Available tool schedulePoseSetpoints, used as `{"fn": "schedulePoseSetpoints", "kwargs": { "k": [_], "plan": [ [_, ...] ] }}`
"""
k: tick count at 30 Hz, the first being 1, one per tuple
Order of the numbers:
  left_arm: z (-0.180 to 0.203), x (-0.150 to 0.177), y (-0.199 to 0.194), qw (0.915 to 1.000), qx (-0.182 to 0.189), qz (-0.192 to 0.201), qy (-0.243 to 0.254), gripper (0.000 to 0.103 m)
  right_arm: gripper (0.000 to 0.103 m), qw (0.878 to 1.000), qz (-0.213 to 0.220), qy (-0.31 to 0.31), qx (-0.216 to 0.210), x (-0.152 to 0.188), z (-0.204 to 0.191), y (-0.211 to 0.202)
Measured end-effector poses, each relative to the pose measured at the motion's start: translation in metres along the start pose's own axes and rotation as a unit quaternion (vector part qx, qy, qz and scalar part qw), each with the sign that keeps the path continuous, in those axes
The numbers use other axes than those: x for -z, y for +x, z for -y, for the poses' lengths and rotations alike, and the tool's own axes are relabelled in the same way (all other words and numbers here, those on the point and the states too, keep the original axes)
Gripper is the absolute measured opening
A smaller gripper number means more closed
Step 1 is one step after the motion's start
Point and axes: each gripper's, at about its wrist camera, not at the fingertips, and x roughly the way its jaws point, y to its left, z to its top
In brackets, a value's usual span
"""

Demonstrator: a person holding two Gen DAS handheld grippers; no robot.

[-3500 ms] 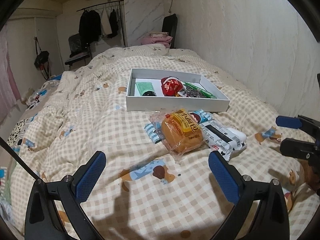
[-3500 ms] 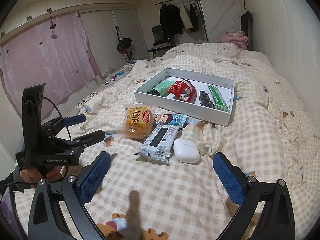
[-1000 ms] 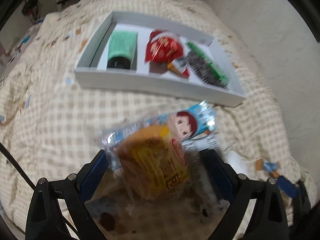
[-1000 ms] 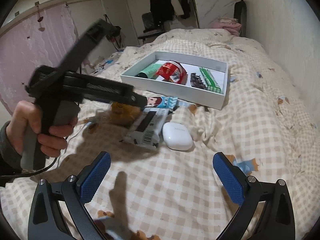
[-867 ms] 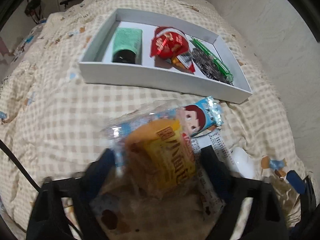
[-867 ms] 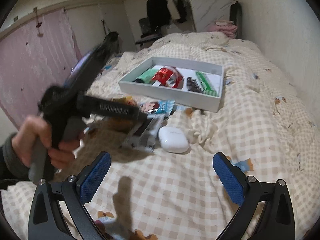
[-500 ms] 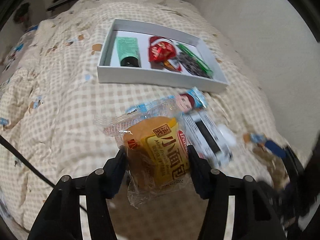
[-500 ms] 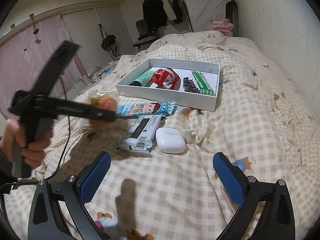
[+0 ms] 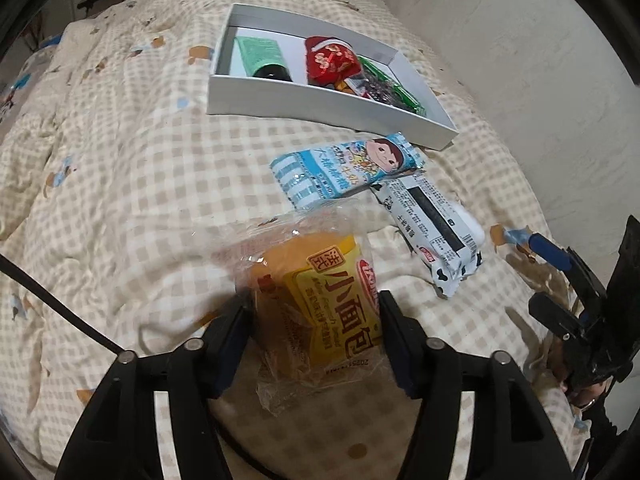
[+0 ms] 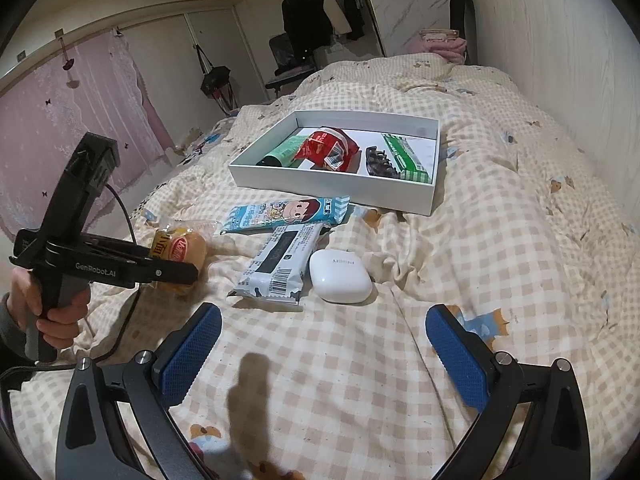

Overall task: Organize objects
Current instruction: 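Grasp the white-and-grey packet with the right gripper while the left holds the bun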

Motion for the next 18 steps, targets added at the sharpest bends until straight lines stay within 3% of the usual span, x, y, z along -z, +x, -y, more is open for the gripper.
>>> {"fn": "schedulePoseSetpoints", "kwargs": {
  "k": [10, 11, 12, 15, 18],
  "plan": [
    [-0.004, 0.003, 0.001, 0.9992, -0.015, -0.001, -0.038, 0.075, 0.103, 1.000, -0.010, 0.001, -0.002, 0.001, -0.001, 0.007],
    [-0.002, 0.004, 0.003, 0.9995, -0.007, -0.005, -0.031, 0.063, 0.103, 1.000, -0.011, 0.001, -0.003, 0.001, -0.001, 0.007],
    [0.002, 0.007, 0.005, 0.9997, 0.003, -0.005, -0.022, 0.058, 0.103, 1.000, -0.011, 0.001, -0.004, 0.001, 0.000, 0.007],
    [0.014, 0.014, 0.000, 0.9992, -0.013, 0.035, 0.013, 0.058, 0.103, 1.000, -0.015, 0.005, -0.011, 0.001, 0.001, 0.009],
    [0.021, 0.022, -0.015, 0.9958, -0.003, 0.086, 0.031, 0.058, 0.103, 1.000, -0.015, 0.012, -0.017, 0.002, 0.004, 0.010]
  ]
}}
